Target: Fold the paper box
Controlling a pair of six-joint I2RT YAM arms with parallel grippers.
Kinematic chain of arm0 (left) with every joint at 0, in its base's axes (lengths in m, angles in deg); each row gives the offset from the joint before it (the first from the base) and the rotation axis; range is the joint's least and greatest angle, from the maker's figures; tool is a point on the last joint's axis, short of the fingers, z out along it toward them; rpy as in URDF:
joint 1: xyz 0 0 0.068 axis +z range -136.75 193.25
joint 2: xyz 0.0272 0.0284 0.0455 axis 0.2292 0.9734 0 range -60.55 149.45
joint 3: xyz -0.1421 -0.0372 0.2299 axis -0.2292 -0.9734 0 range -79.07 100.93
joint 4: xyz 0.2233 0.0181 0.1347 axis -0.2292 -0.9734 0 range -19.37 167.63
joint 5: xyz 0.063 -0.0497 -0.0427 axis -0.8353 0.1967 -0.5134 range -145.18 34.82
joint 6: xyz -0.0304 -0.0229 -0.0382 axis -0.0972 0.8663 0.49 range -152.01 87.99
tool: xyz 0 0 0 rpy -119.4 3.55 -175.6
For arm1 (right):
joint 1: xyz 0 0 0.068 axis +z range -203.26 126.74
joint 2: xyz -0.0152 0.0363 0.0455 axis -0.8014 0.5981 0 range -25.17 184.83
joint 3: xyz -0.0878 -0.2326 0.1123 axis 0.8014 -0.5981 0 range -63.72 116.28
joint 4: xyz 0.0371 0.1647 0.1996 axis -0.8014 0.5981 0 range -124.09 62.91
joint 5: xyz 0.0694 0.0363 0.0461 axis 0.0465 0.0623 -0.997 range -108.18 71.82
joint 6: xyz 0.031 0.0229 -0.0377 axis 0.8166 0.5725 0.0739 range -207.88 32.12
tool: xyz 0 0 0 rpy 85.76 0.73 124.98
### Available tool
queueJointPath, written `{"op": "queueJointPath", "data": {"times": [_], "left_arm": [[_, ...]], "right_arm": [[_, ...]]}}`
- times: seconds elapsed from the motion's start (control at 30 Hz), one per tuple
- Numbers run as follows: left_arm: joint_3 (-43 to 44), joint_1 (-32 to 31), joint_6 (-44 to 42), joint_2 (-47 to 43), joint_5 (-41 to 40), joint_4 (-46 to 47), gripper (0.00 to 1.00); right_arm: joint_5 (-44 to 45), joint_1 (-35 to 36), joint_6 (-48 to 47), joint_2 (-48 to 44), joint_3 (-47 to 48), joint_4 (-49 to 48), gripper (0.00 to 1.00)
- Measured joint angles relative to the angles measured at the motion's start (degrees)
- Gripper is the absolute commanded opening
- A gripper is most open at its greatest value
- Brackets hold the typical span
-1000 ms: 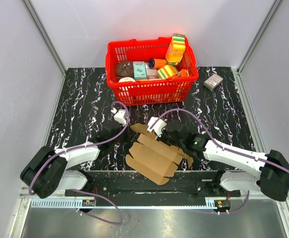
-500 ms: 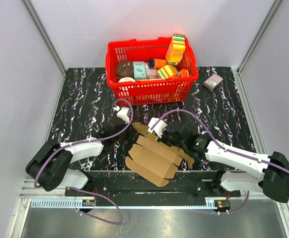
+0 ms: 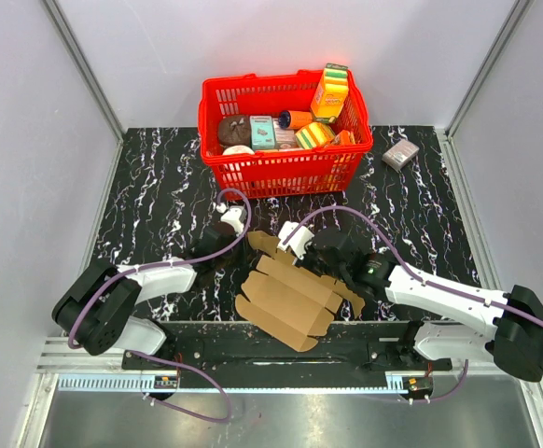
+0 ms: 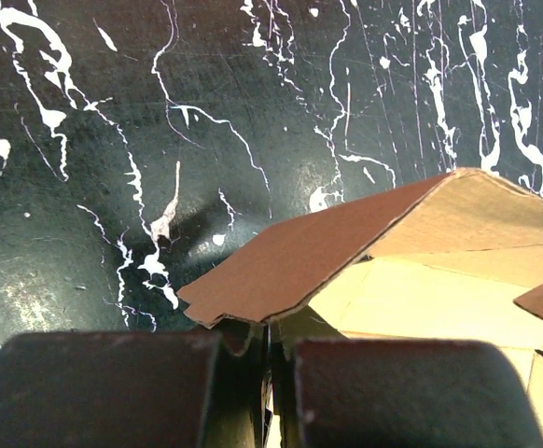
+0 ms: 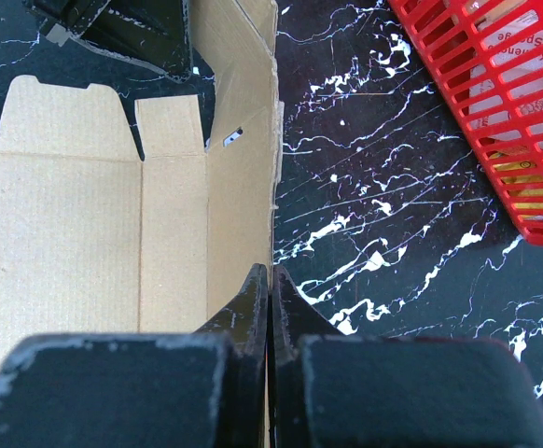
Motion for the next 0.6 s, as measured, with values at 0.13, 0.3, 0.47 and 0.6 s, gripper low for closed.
{"op": "queueJointPath", "data": {"times": [0.13,0.3,0.47,0.6], "left_arm": [[0.07,-0.11,-0.02,0.55,0.63,0.02,0.0],[0.42,-0.31,-0.04,2.71,1.73,-0.31,0.0],[0.42,-0.96,-0.04,3.02,2.58,-0.26,0.0],[0.42,-1.18,-0.04,2.97,2.91,0.15,0.0]], "right_arm": [[0.0,0.02,0.0,0.11,0.0,-0.02,0.0],[0.0,0.04,-0.02,0.15,0.0,-0.02,0.0],[0.04,0.07,-0.07,0.68,0.0,-0.07,0.0],[0.24,0.07,-0.44,1.14,-0.02,-0.07,0.0]]}}
